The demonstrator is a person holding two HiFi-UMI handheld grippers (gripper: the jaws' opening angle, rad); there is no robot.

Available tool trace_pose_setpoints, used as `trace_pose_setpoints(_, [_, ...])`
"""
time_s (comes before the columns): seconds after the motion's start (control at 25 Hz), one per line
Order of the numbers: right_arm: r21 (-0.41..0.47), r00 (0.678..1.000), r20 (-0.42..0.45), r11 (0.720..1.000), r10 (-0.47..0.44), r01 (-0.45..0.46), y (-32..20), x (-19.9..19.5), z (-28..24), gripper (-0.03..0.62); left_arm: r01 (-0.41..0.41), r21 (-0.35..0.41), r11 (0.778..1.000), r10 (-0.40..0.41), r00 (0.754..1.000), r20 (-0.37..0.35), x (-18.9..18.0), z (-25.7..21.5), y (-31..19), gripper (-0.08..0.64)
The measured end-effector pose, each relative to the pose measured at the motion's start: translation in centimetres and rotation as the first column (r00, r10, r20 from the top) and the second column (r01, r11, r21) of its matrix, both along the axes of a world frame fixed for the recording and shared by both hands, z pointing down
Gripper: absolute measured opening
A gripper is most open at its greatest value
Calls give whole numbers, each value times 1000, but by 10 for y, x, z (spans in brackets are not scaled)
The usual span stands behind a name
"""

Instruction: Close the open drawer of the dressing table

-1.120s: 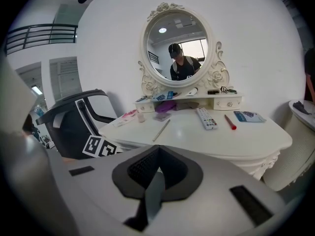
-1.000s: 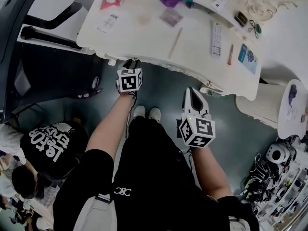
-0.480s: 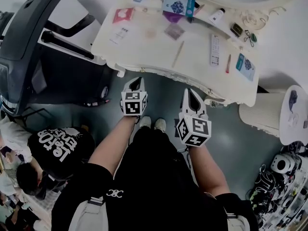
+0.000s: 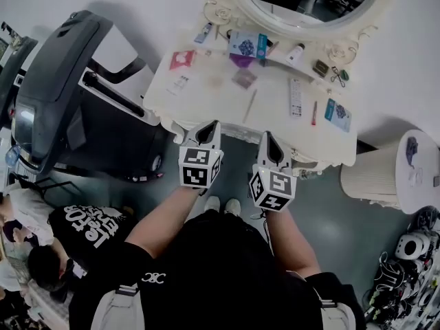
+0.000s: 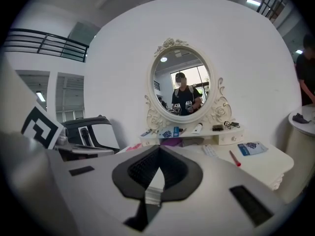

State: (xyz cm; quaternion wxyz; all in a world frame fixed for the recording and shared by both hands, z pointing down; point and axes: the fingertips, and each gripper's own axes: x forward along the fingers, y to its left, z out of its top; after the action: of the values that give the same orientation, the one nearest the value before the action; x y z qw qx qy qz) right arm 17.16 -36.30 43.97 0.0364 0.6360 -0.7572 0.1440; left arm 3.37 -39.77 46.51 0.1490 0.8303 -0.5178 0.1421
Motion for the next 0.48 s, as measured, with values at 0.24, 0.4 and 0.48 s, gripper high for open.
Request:
trace_pose_setpoints(0.24, [91, 999, -29, 996, 15, -12, 0, 1, -45, 9, -52, 60, 997, 51, 999, 16, 19, -60, 5, 6])
trace_pose_setpoints(0.4, [93, 999, -18, 995, 31, -29, 0, 8, -71, 8, -94, 84, 992, 94, 996, -6, 34, -90, 12, 6])
trace_pose_setpoints(0.48, [90, 999, -12, 995, 38, -37, -2, 14, -79, 8, -113, 99, 989, 114, 993, -3, 41, -100, 13, 6])
